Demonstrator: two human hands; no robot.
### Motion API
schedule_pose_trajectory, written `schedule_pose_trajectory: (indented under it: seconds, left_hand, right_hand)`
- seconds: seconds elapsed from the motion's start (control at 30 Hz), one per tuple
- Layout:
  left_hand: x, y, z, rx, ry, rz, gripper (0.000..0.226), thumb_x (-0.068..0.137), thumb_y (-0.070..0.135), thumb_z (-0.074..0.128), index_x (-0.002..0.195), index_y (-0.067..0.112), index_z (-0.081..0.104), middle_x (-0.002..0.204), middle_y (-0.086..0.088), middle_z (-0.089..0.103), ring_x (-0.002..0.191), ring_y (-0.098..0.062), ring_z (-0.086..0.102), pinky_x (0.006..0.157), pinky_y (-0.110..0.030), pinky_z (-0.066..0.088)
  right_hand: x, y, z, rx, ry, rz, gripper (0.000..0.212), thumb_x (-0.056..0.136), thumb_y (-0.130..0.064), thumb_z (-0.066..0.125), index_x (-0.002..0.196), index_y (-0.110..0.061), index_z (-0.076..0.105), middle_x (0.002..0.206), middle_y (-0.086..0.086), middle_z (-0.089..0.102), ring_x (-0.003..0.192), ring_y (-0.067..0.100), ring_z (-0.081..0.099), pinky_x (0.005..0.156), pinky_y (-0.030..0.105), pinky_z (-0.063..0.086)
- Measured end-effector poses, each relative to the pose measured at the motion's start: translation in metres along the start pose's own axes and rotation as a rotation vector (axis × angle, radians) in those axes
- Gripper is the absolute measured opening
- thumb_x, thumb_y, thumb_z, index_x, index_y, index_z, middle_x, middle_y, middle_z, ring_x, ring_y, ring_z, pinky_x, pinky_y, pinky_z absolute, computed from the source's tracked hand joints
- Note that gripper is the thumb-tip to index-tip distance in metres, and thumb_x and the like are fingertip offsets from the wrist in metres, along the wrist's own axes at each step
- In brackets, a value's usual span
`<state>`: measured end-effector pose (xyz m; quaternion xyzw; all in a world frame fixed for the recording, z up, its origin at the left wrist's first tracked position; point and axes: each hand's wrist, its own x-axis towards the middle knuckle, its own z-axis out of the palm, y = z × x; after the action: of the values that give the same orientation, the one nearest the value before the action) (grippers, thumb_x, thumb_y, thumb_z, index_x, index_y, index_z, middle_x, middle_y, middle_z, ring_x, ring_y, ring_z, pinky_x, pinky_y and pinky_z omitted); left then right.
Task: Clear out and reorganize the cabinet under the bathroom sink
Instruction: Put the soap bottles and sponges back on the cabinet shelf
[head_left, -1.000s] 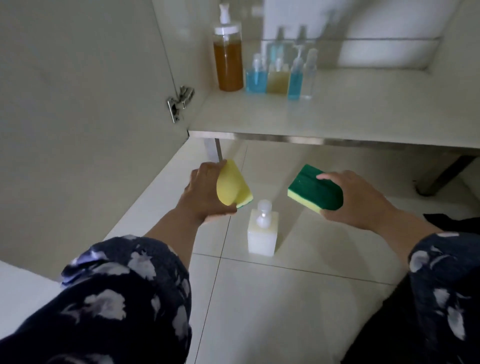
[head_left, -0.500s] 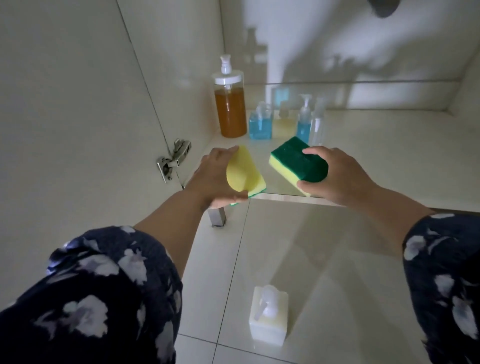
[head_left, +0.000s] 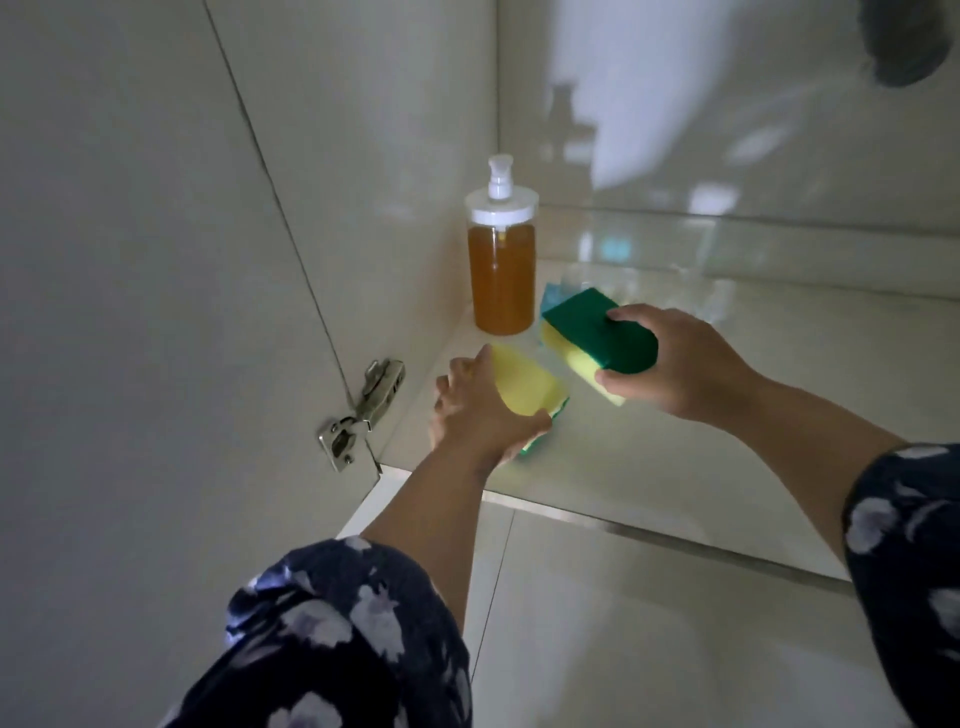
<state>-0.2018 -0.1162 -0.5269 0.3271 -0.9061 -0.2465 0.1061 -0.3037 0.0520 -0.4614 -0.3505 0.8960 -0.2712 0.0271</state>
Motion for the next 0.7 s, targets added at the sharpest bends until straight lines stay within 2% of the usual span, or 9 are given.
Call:
schedule_pose_trajectory:
  seconds: [0.1,0.23,0.37,0.43,0.5,0.57,0.7]
  left_hand:
    - [0.036,0.002,0.008,-0.027,0.031,-0.036,0.092,0.063,0.057,0.071,0.14,0.033,0.027,0.134,-0.005,0.037,0.122,-0.029,0.038,0.092,-0.041,0.042]
    - [0.074,-0.003,0.014,-0.075,0.048,-0.16,0.098,0.064,0.06,0.071,0.143,0.028,0.023,0.14,-0.009,0.034,0.13,-0.032,0.035,0.099,-0.042,0.04]
    - [0.087,-0.005,0.019,-0.087,0.051,-0.151,0.087,0.067,0.059,0.07,0.139,0.028,0.03,0.14,-0.007,0.036,0.133,-0.03,0.033,0.1,-0.039,0.038]
    - [0.084,-0.009,0.021,-0.114,0.079,-0.153,0.099,0.064,0.064,0.071,0.144,0.027,0.024,0.145,-0.006,0.031,0.136,-0.028,0.03,0.102,-0.039,0.037]
    - [0.067,-0.013,0.025,-0.089,0.086,-0.159,0.119,0.063,0.073,0.067,0.151,0.02,0.006,0.155,-0.007,0.016,0.142,-0.027,0.02,0.109,-0.04,0.03]
    - [0.041,-0.018,0.028,0.01,0.062,-0.155,0.129,0.064,0.079,0.059,0.151,0.012,-0.009,0.158,-0.008,0.003,0.146,-0.027,0.009,0.115,-0.039,0.02]
    - [0.006,-0.032,0.032,0.198,-0.165,-0.148,0.137,0.061,0.092,0.038,0.147,0.003,-0.022,0.157,-0.012,-0.022,0.146,-0.025,-0.021,0.118,-0.039,-0.009]
  right_hand:
    - [0.031,-0.003,0.015,-0.013,-0.02,-0.008,0.07,0.076,-0.04,0.072,0.138,-0.032,0.042,0.124,0.005,0.05,0.113,0.022,0.05,0.087,0.025,0.036]
    - [0.068,-0.012,0.023,-0.04,-0.037,-0.033,0.068,0.077,-0.036,0.073,0.137,-0.033,0.042,0.111,0.001,0.046,0.1,0.02,0.051,0.075,0.023,0.038]
    - [0.091,-0.016,0.034,-0.023,-0.058,-0.042,0.069,0.074,-0.037,0.074,0.135,-0.037,0.042,0.107,-0.002,0.043,0.094,0.016,0.048,0.063,0.013,0.034]
    - [0.1,-0.018,0.042,-0.015,-0.077,-0.066,0.068,0.074,-0.037,0.074,0.135,-0.036,0.044,0.107,-0.001,0.043,0.096,0.017,0.049,0.065,0.013,0.035]
    - [0.105,-0.022,0.045,-0.008,-0.092,-0.076,0.068,0.073,-0.036,0.075,0.134,-0.036,0.045,0.11,0.0,0.043,0.101,0.019,0.049,0.076,0.018,0.04]
    - [0.108,-0.027,0.048,0.013,-0.122,-0.08,0.066,0.074,-0.035,0.076,0.133,-0.036,0.046,0.113,0.002,0.041,0.104,0.019,0.048,0.083,0.023,0.04]
    - [0.111,-0.038,0.061,0.006,-0.214,-0.166,0.064,0.075,-0.032,0.074,0.133,-0.035,0.047,0.113,-0.001,0.039,0.107,0.014,0.041,0.085,0.023,0.033]
